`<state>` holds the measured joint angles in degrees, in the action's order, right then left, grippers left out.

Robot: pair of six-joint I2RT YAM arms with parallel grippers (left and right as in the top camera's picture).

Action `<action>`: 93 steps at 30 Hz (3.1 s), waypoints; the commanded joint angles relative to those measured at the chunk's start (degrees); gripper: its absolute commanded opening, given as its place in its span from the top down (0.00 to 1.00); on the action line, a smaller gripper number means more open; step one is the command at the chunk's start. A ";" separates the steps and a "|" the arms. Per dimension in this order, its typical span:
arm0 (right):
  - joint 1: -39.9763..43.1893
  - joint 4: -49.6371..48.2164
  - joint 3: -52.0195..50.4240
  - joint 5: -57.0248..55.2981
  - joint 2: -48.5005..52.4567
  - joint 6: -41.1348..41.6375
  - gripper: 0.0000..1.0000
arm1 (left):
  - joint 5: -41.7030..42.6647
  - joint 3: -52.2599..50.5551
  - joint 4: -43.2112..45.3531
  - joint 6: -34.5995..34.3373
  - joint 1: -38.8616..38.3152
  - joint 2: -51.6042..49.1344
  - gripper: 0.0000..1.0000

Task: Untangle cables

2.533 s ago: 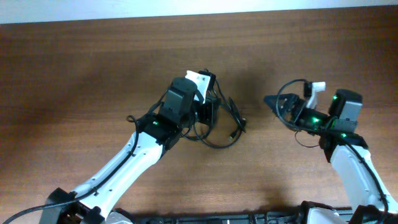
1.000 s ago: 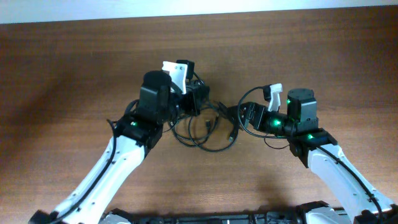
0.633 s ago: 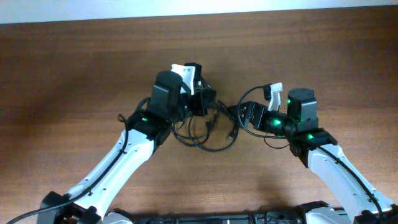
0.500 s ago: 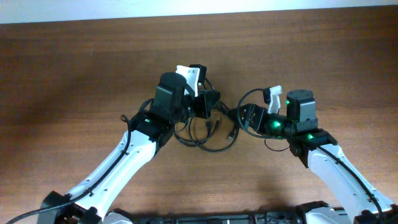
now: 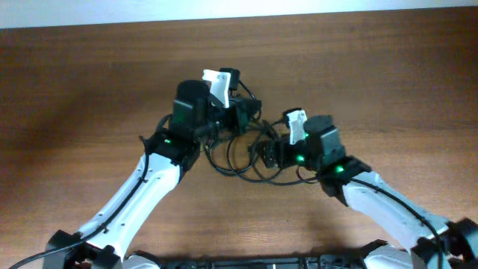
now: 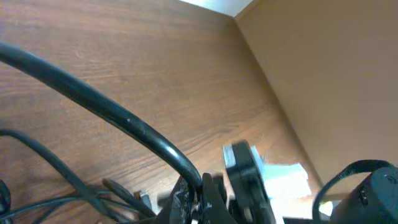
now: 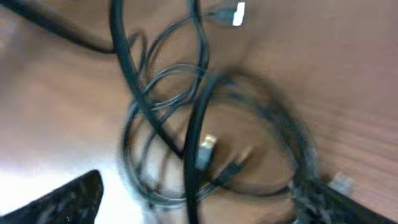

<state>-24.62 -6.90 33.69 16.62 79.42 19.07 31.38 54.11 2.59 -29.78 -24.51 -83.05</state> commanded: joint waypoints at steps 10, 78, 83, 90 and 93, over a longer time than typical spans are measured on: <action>0.28 -9.68 0.42 -13.92 7.87 -1.60 0.96 | 9.86 1.03 -0.76 0.70 10.34 0.70 1.00; 38.14 2.38 5.68 26.58 -6.19 6.27 0.01 | -21.18 7.02 -23.58 6.99 3.52 -5.55 1.00; 37.92 2.16 7.91 30.82 -11.19 11.91 0.01 | -21.40 7.02 -23.41 7.19 3.52 -5.55 1.00; 28.63 17.66 7.89 35.45 -16.17 6.84 0.01 | -21.35 7.02 -22.67 7.17 3.52 -5.55 1.00; 23.61 28.72 7.87 24.94 -15.34 4.72 0.01 | -21.38 7.02 -22.67 7.17 3.52 -5.55 1.00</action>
<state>3.22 15.46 41.25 49.58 63.61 27.42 11.07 60.49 -20.03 -23.35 -21.06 -88.14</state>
